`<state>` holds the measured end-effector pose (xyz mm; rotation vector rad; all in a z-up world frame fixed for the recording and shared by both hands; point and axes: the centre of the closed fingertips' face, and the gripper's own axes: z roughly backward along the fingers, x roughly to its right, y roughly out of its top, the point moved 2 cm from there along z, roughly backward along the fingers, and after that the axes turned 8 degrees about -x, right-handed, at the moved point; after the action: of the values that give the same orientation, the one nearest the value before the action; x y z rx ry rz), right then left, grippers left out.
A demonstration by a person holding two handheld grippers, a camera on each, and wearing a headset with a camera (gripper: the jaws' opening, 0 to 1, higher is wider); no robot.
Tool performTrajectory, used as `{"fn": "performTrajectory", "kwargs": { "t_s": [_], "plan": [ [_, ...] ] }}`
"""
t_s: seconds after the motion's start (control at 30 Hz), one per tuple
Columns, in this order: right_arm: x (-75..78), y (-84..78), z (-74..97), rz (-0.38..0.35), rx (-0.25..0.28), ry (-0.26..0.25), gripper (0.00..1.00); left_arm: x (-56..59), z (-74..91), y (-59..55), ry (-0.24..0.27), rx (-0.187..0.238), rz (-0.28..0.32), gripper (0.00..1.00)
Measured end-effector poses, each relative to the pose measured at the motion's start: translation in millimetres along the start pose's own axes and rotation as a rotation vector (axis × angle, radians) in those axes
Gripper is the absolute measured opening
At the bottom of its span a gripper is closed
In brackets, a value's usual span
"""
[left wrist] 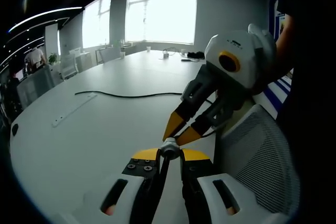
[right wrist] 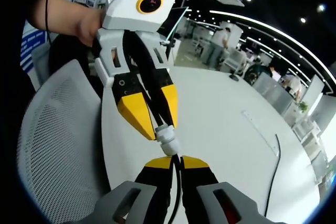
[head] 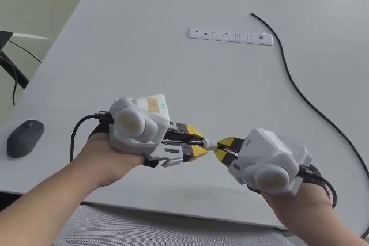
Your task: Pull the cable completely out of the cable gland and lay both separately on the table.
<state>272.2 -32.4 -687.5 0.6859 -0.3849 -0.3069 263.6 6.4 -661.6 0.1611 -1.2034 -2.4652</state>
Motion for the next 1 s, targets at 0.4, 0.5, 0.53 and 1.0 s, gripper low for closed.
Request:
{"fn": "performTrajectory", "kwargs": {
  "t_s": [0.4, 0.5, 0.53, 1.0],
  "plan": [
    [13.0, -7.9, -0.3, -0.177, 0.007, 0.003, 0.01, -4.8, 4.7, 4.2, 0.014, 0.028, 0.02, 0.15],
    [14.1, -14.8, -1.4, -0.213, -0.01, 0.004, 0.0, -4.9, 5.1, 3.6, 0.016, 0.026, 0.019, 0.15],
    [14.5, -16.9, -1.4, -0.221, -0.013, 0.004, 0.0, -4.7, 5.2, 3.3, 0.014, 0.026, 0.02, 0.15],
    [25.3, -35.2, -2.4, -0.427, -0.038, 0.004, 0.01, -5.5, 5.7, 2.8, 0.014, 0.034, 0.024, 0.15]
  ]
}}
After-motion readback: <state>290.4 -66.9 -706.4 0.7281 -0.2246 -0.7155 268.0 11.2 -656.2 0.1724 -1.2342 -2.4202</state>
